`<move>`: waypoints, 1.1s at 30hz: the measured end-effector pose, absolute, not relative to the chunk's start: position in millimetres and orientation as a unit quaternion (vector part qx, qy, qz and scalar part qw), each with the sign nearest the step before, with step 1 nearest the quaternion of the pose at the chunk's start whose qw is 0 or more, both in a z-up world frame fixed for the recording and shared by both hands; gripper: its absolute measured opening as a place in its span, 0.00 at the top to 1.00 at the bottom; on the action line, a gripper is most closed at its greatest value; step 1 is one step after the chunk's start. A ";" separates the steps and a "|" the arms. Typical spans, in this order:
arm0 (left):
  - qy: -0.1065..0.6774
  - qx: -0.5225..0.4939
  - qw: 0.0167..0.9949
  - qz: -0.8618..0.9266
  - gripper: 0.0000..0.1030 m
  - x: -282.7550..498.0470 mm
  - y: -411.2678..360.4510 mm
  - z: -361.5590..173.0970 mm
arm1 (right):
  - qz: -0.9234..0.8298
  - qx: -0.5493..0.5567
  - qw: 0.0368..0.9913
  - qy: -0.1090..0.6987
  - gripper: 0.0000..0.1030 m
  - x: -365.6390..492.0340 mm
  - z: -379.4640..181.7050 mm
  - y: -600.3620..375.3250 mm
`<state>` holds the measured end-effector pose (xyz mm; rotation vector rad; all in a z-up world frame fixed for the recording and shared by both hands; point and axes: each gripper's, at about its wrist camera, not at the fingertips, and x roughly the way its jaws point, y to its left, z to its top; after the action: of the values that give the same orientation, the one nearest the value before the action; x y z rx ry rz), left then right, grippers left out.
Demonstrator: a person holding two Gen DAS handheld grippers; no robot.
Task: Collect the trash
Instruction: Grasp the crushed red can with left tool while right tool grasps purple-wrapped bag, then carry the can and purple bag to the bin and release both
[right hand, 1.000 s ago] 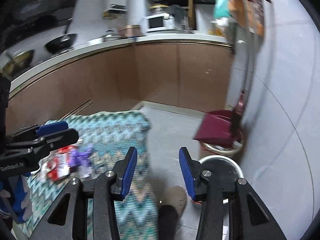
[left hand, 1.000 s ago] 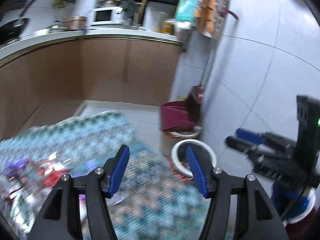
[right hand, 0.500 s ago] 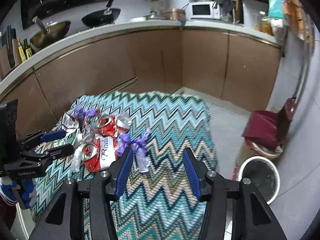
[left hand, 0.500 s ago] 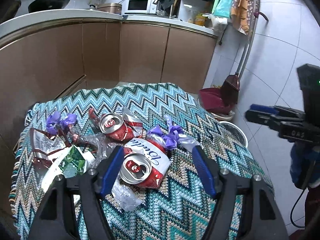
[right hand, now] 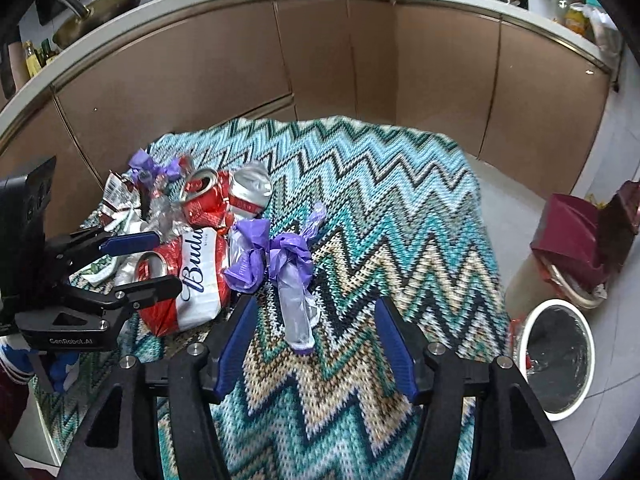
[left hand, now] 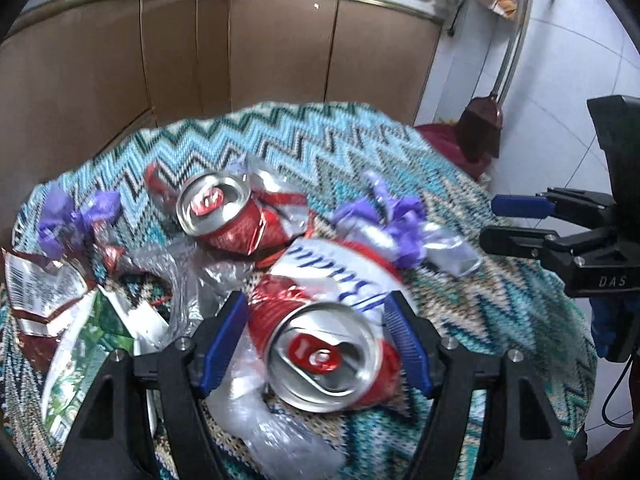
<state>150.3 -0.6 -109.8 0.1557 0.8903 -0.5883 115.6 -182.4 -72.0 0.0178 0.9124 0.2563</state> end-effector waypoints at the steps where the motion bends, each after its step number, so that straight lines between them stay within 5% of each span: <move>1: 0.429 0.074 0.855 -0.280 0.33 152.2 0.3 -114.7 | 0.125 0.009 0.888 0.442 0.42 120.1 -76.7 -181.5; 11: 0.424 0.076 0.843 -0.323 0.32 144.2 -1.2 -121.1 | 0.143 0.014 0.875 0.462 0.41 137.3 -107.5 -174.3; 14: 0.415 0.070 0.844 -0.333 0.49 141.9 -1.4 -117.2 | 0.142 0.010 0.875 0.462 0.42 139.0 -111.1 -173.2; 20: 0.403 0.067 0.849 -0.337 0.58 132.4 -0.5 -111.3 | 0.146 -0.002 0.879 0.455 0.77 138.6 -108.0 -171.3; 22: 0.399 0.055 0.849 -0.342 0.68 127.3 2.7 -106.7 | 0.147 -0.003 0.881 0.449 0.83 133.5 -104.6 -171.9; 33: 0.351 -0.020 0.870 -0.347 0.68 95.3 40.5 -44.6 | 0.169 0.002 0.901 0.400 0.84 83.3 -61.8 -172.5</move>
<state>95.3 40.5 -44.6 -0.0428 0.7334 -0.7257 83.3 -172.5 -61.8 0.0035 0.8280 0.3499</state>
